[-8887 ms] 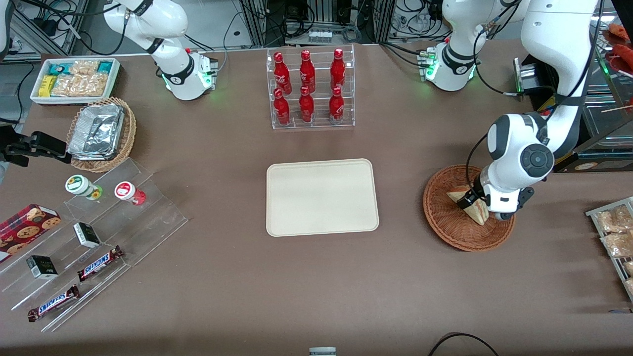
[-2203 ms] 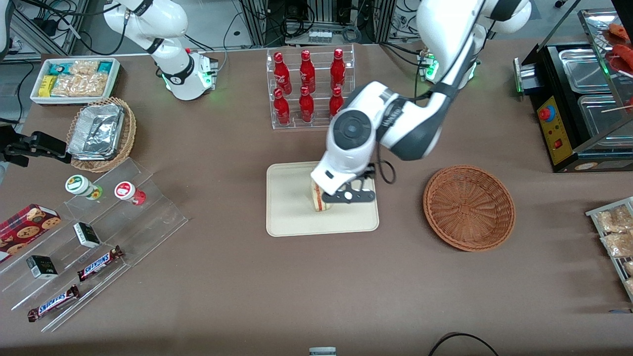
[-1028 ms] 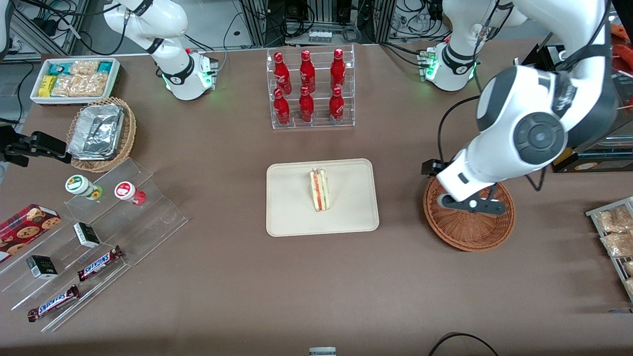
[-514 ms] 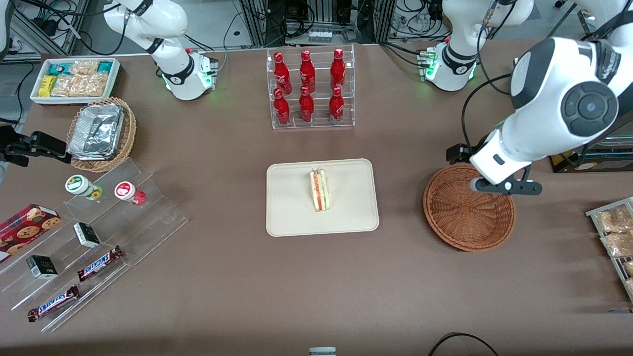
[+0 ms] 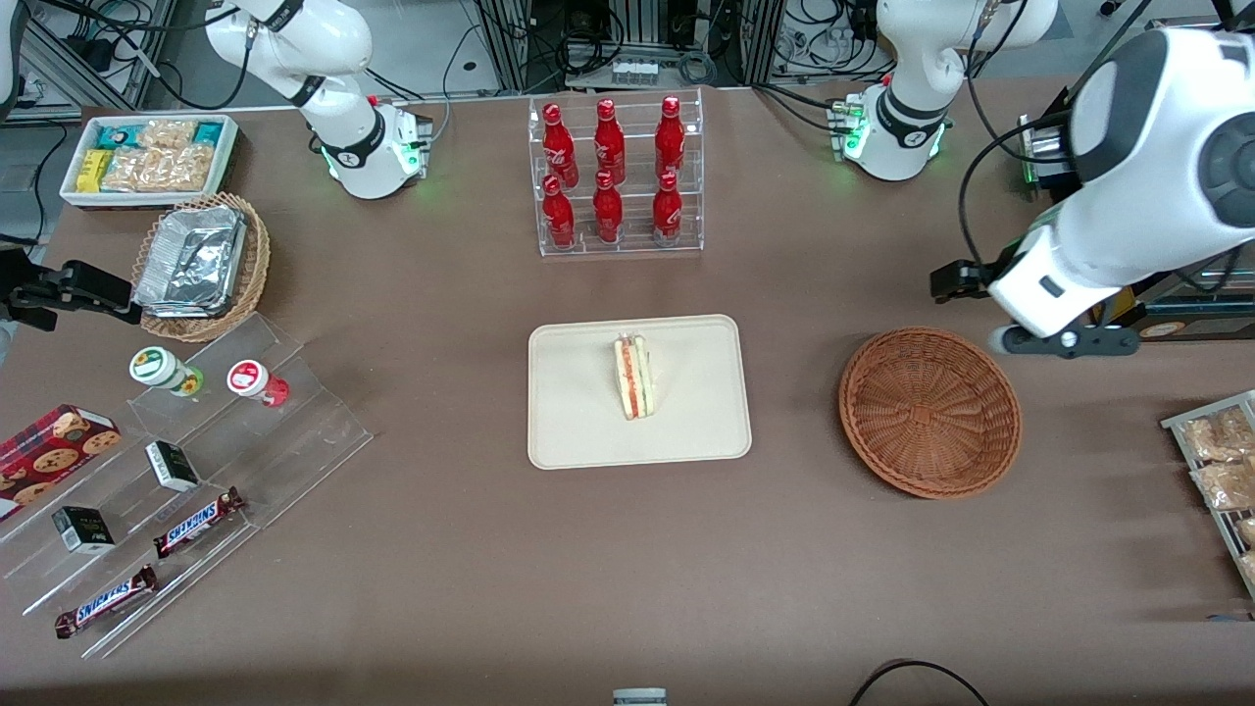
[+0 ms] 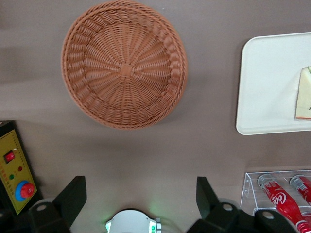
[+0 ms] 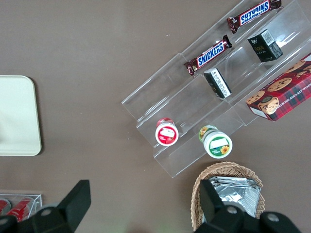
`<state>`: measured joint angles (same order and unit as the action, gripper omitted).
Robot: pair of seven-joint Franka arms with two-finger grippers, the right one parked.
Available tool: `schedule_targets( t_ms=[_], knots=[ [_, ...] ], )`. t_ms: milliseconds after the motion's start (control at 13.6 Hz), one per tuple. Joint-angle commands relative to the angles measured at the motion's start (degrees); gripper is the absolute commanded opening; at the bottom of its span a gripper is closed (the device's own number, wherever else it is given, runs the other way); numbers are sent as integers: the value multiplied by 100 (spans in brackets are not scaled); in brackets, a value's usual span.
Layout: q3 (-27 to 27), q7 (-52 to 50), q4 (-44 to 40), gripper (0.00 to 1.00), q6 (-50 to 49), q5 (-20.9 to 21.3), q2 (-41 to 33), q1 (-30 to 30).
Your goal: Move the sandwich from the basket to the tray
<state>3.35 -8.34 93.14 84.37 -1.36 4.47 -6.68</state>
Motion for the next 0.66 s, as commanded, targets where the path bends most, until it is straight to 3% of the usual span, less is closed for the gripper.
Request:
schedule_targets(
  t_ms=[0, 588],
  knots=[
    [533, 314, 108, 100, -253, 74, -254, 692],
    [552, 342, -67, 100, -930, 74, -526, 869]
  ],
)
